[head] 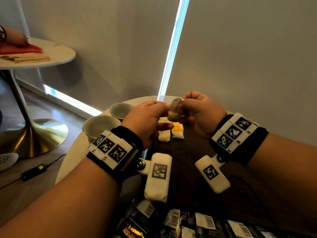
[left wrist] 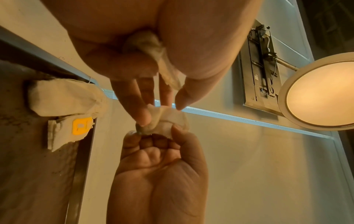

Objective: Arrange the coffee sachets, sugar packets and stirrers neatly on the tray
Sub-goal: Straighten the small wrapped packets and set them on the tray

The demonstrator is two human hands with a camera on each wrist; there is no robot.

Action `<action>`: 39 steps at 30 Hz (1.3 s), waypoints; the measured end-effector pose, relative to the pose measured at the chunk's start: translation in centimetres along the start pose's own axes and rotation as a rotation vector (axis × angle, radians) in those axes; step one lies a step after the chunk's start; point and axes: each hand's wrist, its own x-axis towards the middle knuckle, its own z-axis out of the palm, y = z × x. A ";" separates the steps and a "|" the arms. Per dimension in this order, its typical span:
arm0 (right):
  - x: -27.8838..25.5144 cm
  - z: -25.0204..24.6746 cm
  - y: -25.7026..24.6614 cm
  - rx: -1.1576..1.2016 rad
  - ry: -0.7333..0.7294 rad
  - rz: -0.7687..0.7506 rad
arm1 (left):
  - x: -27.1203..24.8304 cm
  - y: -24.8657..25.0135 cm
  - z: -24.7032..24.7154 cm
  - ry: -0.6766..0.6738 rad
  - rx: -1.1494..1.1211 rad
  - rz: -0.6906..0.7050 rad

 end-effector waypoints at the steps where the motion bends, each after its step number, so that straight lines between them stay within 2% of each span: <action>1: -0.1 0.0 -0.1 0.007 -0.001 -0.005 | 0.0 0.0 0.0 0.001 0.011 0.008; 10: -0.6 0.3 -0.1 -0.005 0.022 0.001 | 0.5 -0.6 -0.2 0.012 0.080 0.058; 17: -1.0 0.0 -0.1 -0.018 -0.004 -0.001 | 0.6 -0.8 -0.2 0.023 0.112 0.045; 24: -0.8 -0.2 0.2 -0.042 0.059 -0.010 | 0.6 -0.8 -0.1 0.028 0.123 0.042; 27: -0.8 -0.6 0.4 -0.014 -0.016 0.015 | 0.6 -0.6 -0.2 0.033 0.105 0.056; 31: -0.6 -1.1 1.0 -0.090 -0.126 0.030 | 0.7 -0.6 -0.4 0.033 0.108 0.059; 35: -0.2 -1.3 1.3 -0.124 -0.032 0.032 | 0.6 -0.4 -0.2 0.046 0.057 0.055; 39: 0.2 -1.9 1.6 -0.192 0.020 0.126 | 0.7 0.0 -0.1 0.084 -0.087 0.048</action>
